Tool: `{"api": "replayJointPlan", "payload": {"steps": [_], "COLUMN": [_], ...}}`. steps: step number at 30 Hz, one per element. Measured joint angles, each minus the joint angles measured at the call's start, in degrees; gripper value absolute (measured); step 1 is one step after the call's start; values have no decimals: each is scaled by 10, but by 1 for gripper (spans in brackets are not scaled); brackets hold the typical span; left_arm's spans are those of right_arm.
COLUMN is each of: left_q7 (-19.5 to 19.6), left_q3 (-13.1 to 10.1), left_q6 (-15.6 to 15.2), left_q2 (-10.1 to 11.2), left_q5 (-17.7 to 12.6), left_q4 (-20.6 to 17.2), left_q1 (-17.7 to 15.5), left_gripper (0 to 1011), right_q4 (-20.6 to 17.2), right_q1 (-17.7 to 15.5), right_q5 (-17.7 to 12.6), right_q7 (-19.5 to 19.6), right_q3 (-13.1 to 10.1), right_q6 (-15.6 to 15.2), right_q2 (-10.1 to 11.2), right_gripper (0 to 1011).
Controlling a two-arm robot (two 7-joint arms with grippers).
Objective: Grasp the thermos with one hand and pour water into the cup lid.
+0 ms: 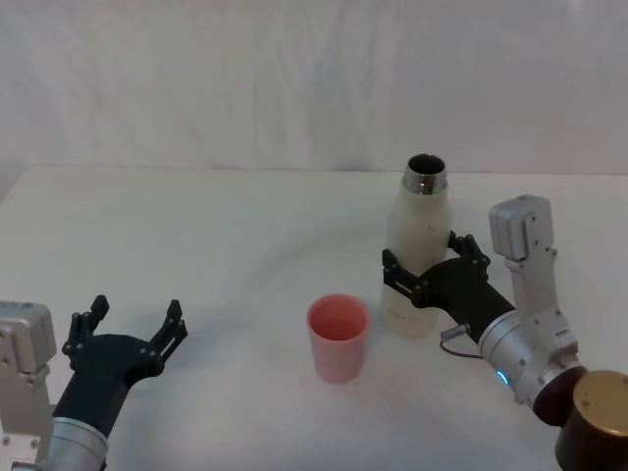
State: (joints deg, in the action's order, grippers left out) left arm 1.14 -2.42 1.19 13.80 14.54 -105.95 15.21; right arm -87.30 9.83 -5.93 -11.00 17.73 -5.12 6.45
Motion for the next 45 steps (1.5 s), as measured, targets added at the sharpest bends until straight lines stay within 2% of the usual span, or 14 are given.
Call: {"api": "replayJointPlan", "payload": {"steps": [3, 24, 33, 40, 45], "left_q7": [0, 0, 0, 0, 0], "left_q3": [0, 0, 0, 0, 0], "left_q6": [0, 0, 0, 0, 0], "left_q2": [0, 0, 0, 0, 0], "left_q5": [0, 0, 0, 0, 0], "left_q4": [0, 0, 0, 0, 0], "left_q1": [0, 0, 0, 0, 0], "left_gripper": [1001, 1001, 1001, 1001, 1001], "right_q4": [0, -1, -28, -57, -82], "right_q1": [0, -1, -13, -26, -34], "right_q5": [0, 0, 8, 28, 61], "right_q7": [0, 0, 6, 11, 16], "right_q3": [0, 0, -7, -9, -5], "right_q6": [0, 0, -6, -11, -15], "right_q2": [0, 1, 7, 20, 38], "right_gripper": [957, 955, 955, 955, 955]}}
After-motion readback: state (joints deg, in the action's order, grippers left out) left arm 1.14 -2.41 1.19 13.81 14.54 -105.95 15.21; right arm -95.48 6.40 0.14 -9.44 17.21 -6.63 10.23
